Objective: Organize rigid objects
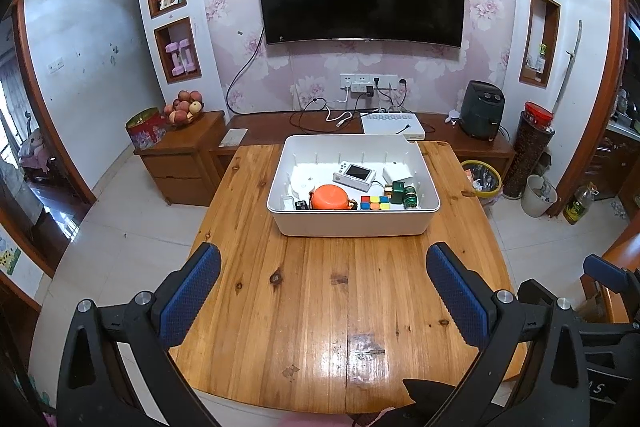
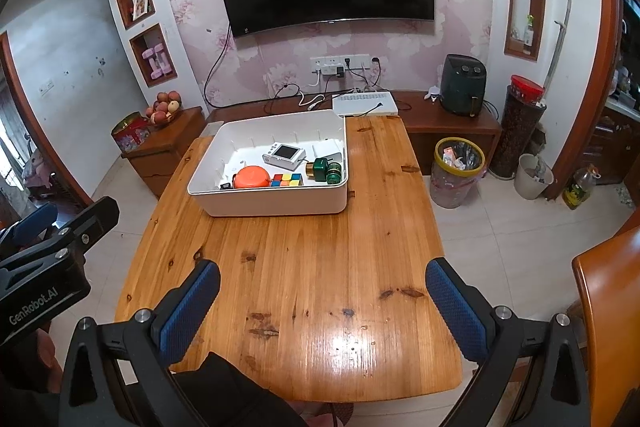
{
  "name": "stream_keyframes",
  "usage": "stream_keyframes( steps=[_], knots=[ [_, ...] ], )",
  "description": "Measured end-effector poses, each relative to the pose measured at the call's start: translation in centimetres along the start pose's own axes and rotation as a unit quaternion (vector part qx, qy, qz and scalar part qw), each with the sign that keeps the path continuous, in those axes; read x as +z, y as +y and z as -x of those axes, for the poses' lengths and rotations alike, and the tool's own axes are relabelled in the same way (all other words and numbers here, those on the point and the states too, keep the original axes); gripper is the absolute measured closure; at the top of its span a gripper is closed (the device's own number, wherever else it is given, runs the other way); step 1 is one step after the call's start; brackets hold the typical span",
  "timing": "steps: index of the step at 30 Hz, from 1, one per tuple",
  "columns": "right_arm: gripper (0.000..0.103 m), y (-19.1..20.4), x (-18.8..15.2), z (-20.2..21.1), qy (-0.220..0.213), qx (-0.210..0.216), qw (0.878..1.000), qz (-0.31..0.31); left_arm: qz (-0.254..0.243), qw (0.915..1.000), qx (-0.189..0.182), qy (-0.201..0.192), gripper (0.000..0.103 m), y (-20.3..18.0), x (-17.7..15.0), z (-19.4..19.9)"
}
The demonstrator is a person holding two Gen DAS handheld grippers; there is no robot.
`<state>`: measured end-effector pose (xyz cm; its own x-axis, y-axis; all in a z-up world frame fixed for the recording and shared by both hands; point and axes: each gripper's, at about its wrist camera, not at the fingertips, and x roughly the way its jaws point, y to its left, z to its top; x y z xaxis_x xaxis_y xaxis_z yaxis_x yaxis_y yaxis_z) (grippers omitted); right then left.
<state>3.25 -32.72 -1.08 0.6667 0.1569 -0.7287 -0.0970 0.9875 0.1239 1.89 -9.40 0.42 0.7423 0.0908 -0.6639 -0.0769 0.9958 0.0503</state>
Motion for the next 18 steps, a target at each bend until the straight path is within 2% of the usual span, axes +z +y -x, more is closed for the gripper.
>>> stream_keyframes(
  steps=[18],
  knots=[
    [0.0,0.02,-0.97,-0.07,0.008,-0.001,1.0,-0.004,0.003,1.0,0.005,-0.002,0.0,0.36,0.14,0.2]
  ],
)
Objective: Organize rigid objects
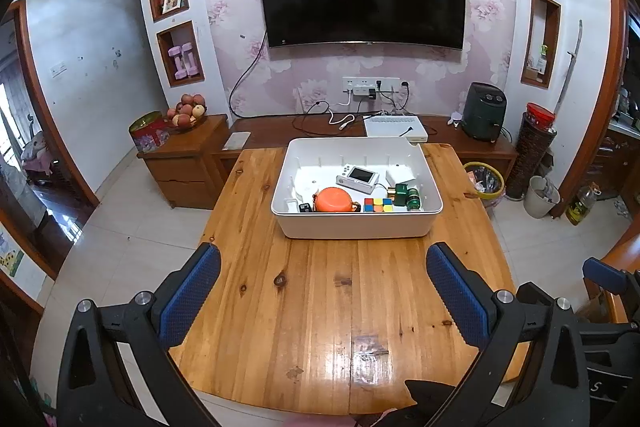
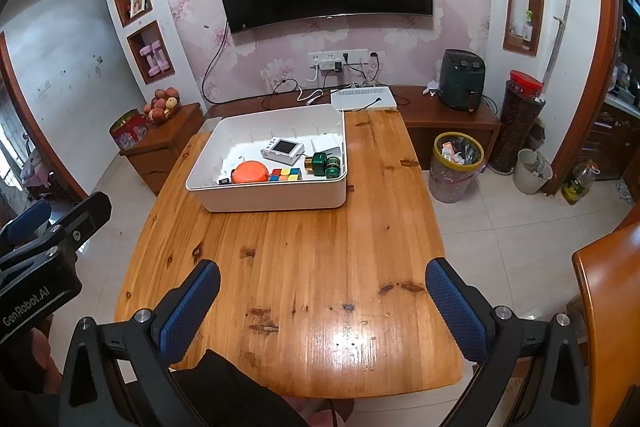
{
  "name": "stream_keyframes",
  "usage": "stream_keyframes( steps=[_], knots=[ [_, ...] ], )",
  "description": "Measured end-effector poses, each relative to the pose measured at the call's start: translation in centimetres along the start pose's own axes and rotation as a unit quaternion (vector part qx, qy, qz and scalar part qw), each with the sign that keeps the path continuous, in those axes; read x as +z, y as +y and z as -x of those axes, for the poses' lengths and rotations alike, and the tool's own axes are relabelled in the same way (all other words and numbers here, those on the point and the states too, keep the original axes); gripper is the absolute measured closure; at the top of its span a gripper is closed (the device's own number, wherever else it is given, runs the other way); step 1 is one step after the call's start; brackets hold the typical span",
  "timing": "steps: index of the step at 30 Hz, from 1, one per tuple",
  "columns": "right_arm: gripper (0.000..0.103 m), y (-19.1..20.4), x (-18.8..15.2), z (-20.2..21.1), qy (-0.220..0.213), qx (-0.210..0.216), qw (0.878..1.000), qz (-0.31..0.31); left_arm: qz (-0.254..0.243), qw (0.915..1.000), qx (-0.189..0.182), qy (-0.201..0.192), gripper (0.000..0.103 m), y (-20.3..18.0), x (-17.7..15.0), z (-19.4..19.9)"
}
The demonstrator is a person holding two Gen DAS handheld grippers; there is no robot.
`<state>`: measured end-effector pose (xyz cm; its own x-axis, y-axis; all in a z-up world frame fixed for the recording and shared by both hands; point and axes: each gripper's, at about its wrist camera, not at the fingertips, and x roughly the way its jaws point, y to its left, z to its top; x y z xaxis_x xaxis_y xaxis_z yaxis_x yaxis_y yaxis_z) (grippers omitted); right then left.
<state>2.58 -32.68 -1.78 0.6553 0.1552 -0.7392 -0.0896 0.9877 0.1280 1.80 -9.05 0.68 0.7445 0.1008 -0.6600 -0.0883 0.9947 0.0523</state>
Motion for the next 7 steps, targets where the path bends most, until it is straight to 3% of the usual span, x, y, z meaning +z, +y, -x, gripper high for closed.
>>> stream_keyframes(
  steps=[7],
  knots=[
    [0.0,0.31,0.03,-0.01,0.005,0.001,1.0,0.001,-0.001,1.0,0.0,0.0,0.0,0.14,-0.01,0.02]
  ],
)
